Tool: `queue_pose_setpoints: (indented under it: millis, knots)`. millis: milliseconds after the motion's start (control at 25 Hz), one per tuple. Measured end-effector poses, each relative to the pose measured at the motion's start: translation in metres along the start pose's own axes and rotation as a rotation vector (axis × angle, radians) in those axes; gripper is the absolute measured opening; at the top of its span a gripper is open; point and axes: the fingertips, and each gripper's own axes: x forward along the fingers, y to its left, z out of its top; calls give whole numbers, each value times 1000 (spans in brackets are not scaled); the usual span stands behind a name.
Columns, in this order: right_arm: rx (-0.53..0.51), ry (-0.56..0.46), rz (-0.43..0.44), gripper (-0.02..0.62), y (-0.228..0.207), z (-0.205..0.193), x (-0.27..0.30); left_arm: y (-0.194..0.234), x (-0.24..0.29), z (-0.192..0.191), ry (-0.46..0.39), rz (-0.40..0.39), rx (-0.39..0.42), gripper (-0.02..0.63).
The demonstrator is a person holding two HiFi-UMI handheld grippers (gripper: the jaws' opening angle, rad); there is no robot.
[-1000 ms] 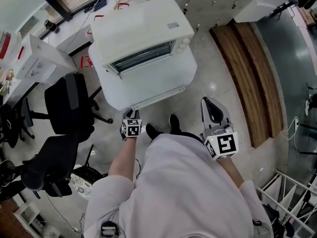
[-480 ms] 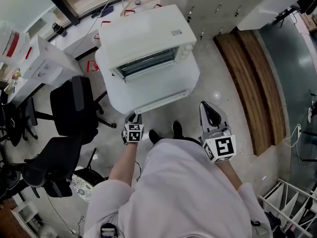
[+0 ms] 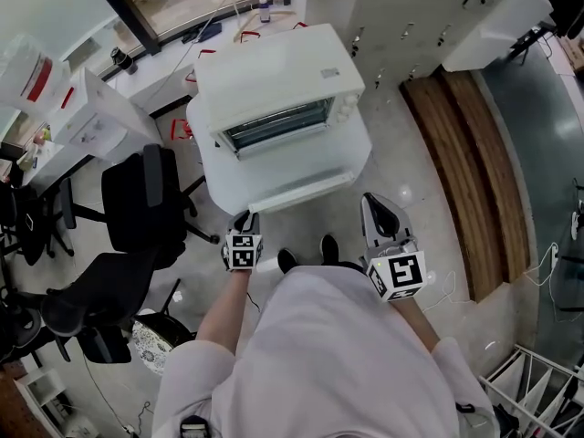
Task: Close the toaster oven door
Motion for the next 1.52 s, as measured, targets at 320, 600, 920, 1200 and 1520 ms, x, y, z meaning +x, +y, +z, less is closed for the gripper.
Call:
queue_pose_setpoints:
  millis: [320,600,920,1200,1520]
  knots:
    - [4,-16,31,8,4,3,6,6,-25,41,-115,13,-28,81]
    - [7,-37,41,8,2,6,9,14,-48,93,-254,28,-31,81]
    - [12,-47,52,8,0,6,11,22,-83,153,-427,48,-35,80]
    - [7,-53,66,8,-4,7,14,28,-98,193,-550,83,-47,72]
    - [-9,-60,93,8,-4,11,17,44,-94,227,-601,142,-32,66]
